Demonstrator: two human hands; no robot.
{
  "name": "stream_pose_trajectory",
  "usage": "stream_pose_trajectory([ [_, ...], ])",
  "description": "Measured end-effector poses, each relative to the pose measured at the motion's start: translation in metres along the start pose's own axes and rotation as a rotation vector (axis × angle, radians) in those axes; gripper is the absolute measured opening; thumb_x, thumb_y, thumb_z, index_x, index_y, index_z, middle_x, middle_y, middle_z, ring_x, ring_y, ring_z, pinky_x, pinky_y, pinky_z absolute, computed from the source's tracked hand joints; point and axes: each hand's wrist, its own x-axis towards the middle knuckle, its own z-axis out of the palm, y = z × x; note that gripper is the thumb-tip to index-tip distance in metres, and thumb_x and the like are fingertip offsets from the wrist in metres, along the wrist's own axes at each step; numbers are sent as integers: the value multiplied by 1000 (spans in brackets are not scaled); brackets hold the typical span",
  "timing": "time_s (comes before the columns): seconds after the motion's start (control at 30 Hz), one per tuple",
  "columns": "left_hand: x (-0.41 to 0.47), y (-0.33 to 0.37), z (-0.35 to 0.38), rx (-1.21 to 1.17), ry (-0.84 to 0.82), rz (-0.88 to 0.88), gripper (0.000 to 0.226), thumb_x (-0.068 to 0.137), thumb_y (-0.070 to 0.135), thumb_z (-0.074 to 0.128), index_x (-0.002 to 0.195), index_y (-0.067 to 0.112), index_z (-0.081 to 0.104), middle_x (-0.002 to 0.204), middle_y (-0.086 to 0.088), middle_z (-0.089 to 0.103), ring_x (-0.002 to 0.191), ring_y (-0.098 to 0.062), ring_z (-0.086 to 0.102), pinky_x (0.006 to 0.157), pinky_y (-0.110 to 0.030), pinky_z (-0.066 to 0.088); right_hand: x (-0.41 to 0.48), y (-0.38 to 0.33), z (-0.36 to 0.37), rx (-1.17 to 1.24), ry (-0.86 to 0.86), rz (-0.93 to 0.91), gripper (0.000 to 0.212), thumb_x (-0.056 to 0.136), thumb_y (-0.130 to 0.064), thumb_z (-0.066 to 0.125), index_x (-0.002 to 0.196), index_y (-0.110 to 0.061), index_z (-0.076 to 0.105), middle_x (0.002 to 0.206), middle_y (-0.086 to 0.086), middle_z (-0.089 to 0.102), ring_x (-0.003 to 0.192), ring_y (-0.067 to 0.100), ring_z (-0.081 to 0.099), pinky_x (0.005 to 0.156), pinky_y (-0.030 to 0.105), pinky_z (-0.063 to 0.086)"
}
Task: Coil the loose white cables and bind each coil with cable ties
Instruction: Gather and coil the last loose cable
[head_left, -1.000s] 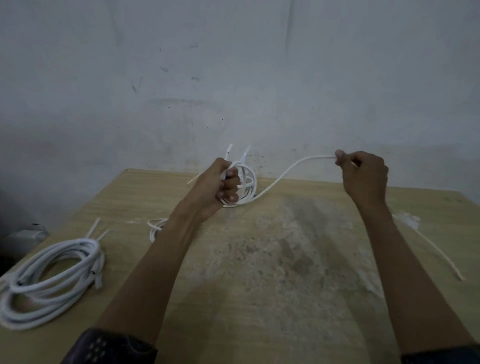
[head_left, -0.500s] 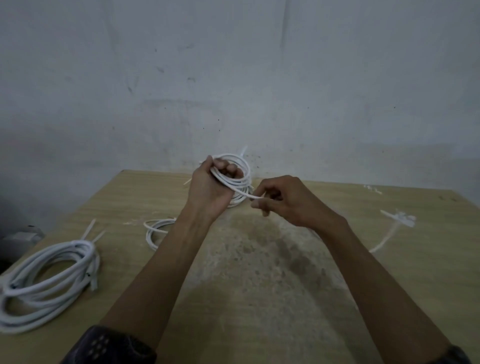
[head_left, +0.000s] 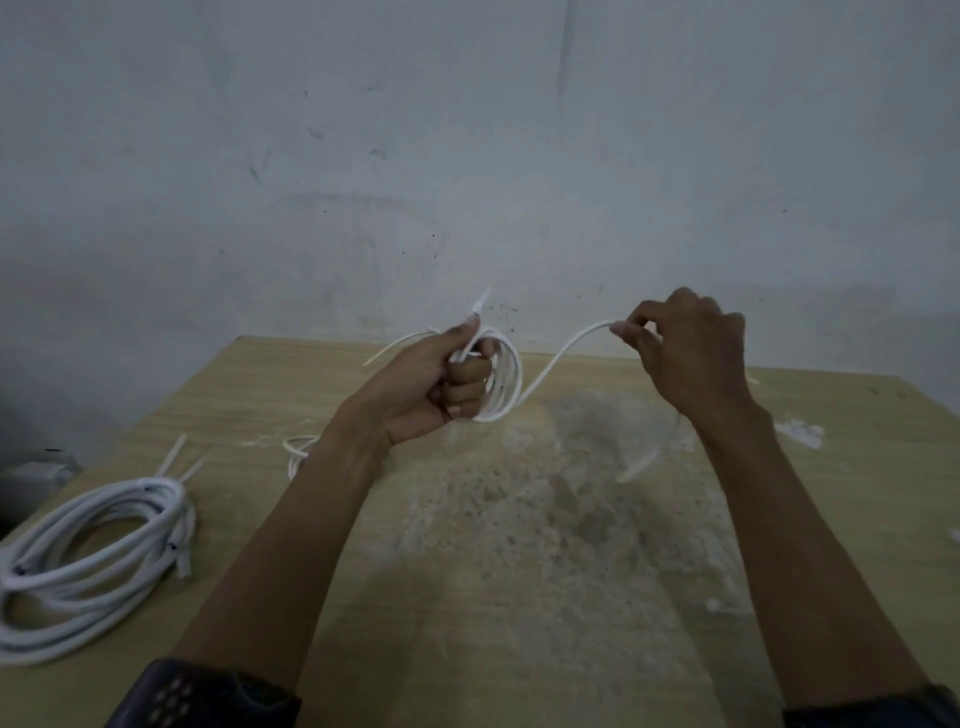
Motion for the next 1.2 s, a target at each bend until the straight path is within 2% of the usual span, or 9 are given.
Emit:
stream_pose_trajectory([
  [0.17,9,-15,9,200,60,-63,41,106,45,32,86,13,49,55,7,16,39,-6,15,41,-22,20,-6,-22,-20,22,10,30,32,93,-54,58,94,-26,72,89,3,71,91,30,65,89,41,37],
  [0.3,14,-25,14,217,106,-65,47,106,47,29,85,12,52,50,7,22,38,-7,15,40,-21,23,-14,-46,-23,517,3,-24,27,96,-49,59,97,-26,75,84,-9,75,80,9,71,86,39,55],
  [0.43,19,-28,18,143,154,-47,62,102,60,24,84,10,55,48,7,24,38,-7,14,41,-22,25,-21,-66,-17,845,88,7,19,94,-19,68,112,-16,63,83,-9,74,74,3,71,78,31,60],
  [0.53,18,-28,15,120,111,-91,72,97,70,22,86,8,57,51,5,23,40,-9,14,42,-23,25,-24,-72,-14,846,-30,-151,48,95,-18,67,139,-19,47,94,-9,77,90,-3,70,88,18,53],
  [0.67,14,-29,8,90,-40,-158,79,95,75,21,88,5,57,51,2,27,43,-13,15,44,-27,17,-17,-62,-8,528,172,-337,16,94,-19,67,108,-21,74,97,-3,63,91,10,54,77,26,43],
  [0.8,14,-27,4,36,-91,-161,83,91,80,20,91,5,56,56,-1,26,45,-13,18,52,-31,15,-15,-51,-14,695,-2,-357,13,94,-17,68,105,-20,75,87,-4,64,75,1,58,66,16,42],
  [0.97,12,-23,8,76,62,-162,88,81,88,24,86,7,57,61,-1,29,52,-14,21,50,-25,29,-23,-62,-16,855,-278,-270,16,95,-17,66,106,-18,77,98,-6,74,90,8,71,81,30,59],
  [1.07,15,-23,14,77,179,-67,73,85,81,36,85,10,54,62,-2,31,51,-14,23,50,-25,30,-33,-79,-9,885,-315,-264,9,89,-18,75,97,-18,77,91,-7,72,84,8,71,73,27,58],
  [1.2,20,-25,13,101,401,87,40,102,42,47,72,16,53,60,-1,38,45,-10,34,46,-23,35,-41,-91,1,888,-269,-251,30,82,-3,76,100,-13,54,88,0,67,78,12,68,62,25,58],
])
